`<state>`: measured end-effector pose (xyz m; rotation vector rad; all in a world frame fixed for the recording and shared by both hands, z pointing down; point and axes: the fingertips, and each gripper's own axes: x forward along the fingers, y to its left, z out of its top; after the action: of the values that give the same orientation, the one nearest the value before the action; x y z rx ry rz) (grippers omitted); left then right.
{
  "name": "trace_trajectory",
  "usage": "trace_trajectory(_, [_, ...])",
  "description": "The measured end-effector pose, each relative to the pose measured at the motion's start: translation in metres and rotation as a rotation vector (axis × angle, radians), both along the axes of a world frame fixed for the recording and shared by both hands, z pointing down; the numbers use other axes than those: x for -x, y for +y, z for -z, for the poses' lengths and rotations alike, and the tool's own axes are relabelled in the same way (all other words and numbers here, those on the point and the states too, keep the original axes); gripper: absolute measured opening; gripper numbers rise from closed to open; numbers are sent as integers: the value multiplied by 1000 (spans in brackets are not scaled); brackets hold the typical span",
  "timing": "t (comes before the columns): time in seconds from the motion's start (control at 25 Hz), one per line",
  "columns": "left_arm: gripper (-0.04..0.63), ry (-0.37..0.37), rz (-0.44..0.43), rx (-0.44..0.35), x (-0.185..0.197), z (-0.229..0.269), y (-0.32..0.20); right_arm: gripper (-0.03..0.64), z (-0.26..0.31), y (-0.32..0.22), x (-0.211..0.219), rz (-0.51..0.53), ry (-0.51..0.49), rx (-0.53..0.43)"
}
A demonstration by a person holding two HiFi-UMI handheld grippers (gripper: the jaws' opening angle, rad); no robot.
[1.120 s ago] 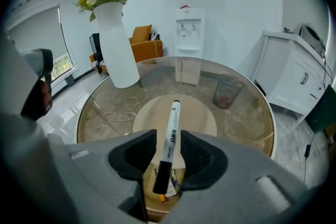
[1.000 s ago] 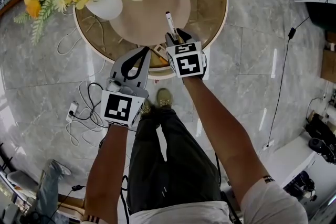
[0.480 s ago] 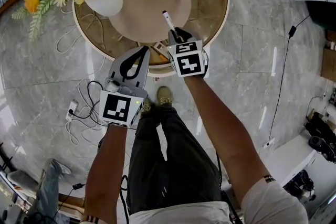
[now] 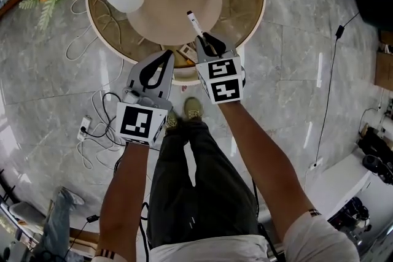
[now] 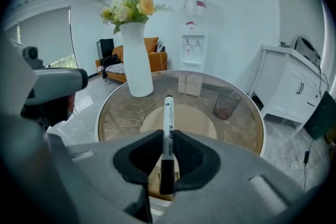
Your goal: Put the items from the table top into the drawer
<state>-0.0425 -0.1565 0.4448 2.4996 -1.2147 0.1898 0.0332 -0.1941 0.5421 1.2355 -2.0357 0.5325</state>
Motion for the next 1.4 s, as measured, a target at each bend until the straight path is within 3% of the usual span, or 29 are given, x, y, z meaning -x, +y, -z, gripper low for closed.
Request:
trace_trajectory(0.36, [0,14,6,-25,12,13,26,63,50,46,11,-17,-50,-62])
trace_trajectory(0.72, [0,27,70,-29,25,30,63,63,84,101,16,-6,-86,-106])
trace_trajectory(1.12, [0,4,120,-36,12,21,109,63,76,160,15,64,-136,-89])
trace_trajectory(1.4, [0,-9,158,-41,1,-3,142,63,37,202,4,126,-132,-50])
